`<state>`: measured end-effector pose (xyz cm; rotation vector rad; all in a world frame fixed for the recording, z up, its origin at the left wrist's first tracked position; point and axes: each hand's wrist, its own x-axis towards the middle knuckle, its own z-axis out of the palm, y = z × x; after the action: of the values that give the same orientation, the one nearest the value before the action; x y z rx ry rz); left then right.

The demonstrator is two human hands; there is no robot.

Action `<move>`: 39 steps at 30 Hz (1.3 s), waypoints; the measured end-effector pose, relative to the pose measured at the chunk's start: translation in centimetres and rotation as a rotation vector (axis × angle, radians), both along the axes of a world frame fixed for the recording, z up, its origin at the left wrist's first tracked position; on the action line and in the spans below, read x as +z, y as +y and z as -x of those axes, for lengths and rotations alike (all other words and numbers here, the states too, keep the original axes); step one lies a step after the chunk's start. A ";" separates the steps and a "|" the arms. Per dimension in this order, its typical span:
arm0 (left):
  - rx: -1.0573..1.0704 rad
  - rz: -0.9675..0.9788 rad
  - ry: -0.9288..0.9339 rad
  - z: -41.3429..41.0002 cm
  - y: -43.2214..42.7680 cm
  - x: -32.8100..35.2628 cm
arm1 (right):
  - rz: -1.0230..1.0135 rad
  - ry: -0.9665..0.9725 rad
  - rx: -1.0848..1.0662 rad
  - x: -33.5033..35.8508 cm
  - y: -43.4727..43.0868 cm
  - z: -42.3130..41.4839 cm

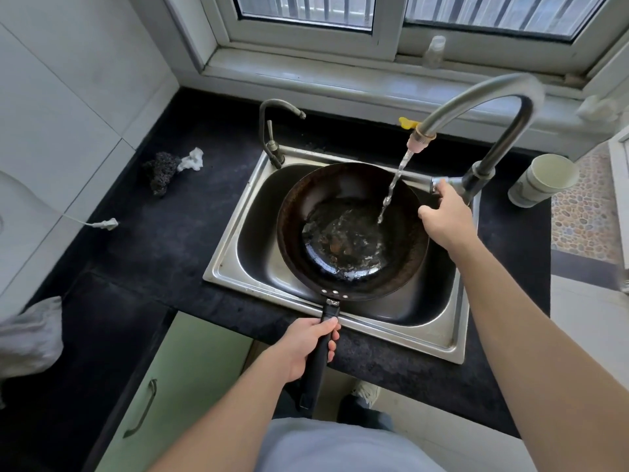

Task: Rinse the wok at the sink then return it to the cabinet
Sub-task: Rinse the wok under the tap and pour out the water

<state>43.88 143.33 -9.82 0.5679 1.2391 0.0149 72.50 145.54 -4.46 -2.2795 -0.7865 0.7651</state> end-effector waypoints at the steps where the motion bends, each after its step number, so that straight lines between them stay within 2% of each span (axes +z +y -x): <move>1: -0.007 -0.001 -0.003 0.1 0.0 0.0 | -0.018 0.004 -0.025 -0.1 -0.4 0.3; 4: -0.040 0.021 -0.030 0.2 0.5 0.0 | -0.060 0.030 -0.102 -0.5 -2.7 2.5; 11: -0.181 0.074 -0.079 0.7 2.4 -0.8 | 0.055 0.180 -0.120 -2.8 -10.5 15.0; 14: -0.284 0.038 -0.084 1.0 3.0 -1.1 | 0.230 0.291 -0.078 -4.1 -12.4 19.9; 17: -0.289 0.069 -0.112 1.3 3.4 -1.8 | 0.430 0.419 0.025 -4.8 -12.2 22.7; 21: -0.322 0.077 -0.131 1.3 3.5 -2.1 | 0.418 0.669 -0.131 -5.1 -10.6 24.0; 26: -0.345 0.061 -0.115 1.4 3.6 -2.2 | 0.237 0.979 -0.517 -4.4 -8.7 24.8; 29: -0.384 0.043 -0.126 1.6 3.8 -2.4 | 0.195 0.947 -0.668 -4.6 -8.2 26.1; 31: -0.404 0.039 -0.145 1.7 3.9 -2.5 | 0.187 0.835 -0.697 -5.4 -8.2 26.9; 35: -0.374 0.066 -0.171 1.8 3.8 -2.0 | 0.145 0.544 -0.589 -6.3 -8.5 27.9; 39: -0.263 0.094 -0.180 1.8 3.1 -1.9 | 0.129 0.423 -0.528 -6.3 -9.1 28.3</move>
<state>42.03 146.43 -11.75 0.6294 0.9783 -0.2080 44.21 136.46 -10.76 -2.1727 0.0612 1.0039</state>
